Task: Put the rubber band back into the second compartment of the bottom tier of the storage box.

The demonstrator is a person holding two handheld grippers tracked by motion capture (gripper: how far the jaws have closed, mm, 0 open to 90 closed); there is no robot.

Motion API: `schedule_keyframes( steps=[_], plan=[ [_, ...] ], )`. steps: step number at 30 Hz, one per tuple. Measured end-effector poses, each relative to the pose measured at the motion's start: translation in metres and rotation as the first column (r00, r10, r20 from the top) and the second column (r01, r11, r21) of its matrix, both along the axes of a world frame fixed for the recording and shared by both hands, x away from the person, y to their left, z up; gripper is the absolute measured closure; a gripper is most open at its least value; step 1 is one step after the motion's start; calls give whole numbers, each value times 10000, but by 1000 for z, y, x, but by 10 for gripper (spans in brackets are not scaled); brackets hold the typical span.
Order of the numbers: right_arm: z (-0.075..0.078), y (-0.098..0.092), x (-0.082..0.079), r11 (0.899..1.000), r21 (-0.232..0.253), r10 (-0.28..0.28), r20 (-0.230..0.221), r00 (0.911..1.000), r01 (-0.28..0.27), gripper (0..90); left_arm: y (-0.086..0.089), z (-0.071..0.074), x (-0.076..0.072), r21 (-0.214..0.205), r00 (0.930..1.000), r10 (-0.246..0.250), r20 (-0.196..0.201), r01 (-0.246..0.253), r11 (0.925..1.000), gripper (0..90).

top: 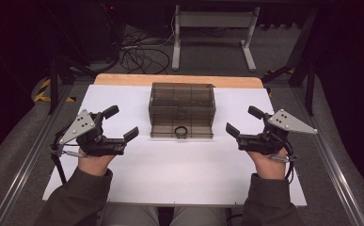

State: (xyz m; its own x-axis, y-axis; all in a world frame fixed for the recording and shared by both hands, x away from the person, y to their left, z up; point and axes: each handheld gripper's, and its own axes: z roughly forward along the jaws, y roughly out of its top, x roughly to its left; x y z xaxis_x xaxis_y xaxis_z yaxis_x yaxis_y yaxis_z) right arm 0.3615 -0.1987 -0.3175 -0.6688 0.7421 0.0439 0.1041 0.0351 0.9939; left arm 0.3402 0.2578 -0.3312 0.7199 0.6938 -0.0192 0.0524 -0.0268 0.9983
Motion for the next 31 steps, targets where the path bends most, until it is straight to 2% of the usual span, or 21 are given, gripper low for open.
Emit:
schedule_keyframes(
  steps=[9,31],
  plan=[
    [0,-2,-1,10000,33,-48,55,10000,48,22,6,0,-2,9,9999,81,117,-81,10000,19],
    [-1,-1,0,9999,8,-109,100,9999,109,21,8,0,-1,126,10000,17,60,-18,9999,19]
  ],
)
